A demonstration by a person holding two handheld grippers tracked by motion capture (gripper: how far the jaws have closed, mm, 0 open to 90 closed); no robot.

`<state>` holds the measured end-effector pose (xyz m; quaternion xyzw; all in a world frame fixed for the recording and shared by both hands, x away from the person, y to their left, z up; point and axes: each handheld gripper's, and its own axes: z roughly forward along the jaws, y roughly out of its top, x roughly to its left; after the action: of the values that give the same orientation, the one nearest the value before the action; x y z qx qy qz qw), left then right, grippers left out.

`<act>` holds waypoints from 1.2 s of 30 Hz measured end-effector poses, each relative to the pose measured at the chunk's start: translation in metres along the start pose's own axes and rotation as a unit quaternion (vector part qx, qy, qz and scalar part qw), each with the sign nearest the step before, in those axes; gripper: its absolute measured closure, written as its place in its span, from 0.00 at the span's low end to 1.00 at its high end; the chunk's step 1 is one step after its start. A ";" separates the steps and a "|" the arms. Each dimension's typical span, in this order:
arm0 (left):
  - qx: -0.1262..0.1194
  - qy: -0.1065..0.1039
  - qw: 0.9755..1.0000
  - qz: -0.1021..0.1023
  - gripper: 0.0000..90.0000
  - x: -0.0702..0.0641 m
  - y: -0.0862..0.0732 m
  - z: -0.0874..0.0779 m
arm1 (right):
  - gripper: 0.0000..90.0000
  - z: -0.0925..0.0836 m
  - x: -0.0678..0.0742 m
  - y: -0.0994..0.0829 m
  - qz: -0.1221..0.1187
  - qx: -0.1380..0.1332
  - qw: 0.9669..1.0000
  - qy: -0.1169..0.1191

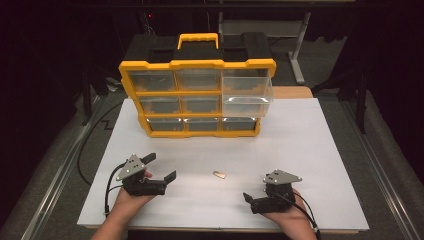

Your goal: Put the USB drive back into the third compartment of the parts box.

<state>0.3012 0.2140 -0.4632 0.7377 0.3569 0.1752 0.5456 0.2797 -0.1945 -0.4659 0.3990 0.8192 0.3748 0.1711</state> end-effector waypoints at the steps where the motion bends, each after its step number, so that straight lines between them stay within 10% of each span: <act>1: 0.001 0.000 1.000 0.001 0.00 0.000 0.000 0.000 | 0.00 0.000 0.001 0.000 -0.001 -0.001 1.000 0.002; 21: -0.001 -0.003 1.000 0.002 0.00 -0.001 0.000 0.000 | 0.04 0.013 0.018 0.008 -0.020 -0.005 0.999 0.040; 36: -0.007 -0.007 1.000 0.008 0.00 -0.002 0.000 -0.002 | 0.26 0.031 0.023 0.031 -0.044 0.000 0.997 0.061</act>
<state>0.2985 0.2135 -0.4623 0.7381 0.3460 0.1773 0.5514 0.2996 -0.1489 -0.4630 0.3393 0.8446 0.3907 0.1372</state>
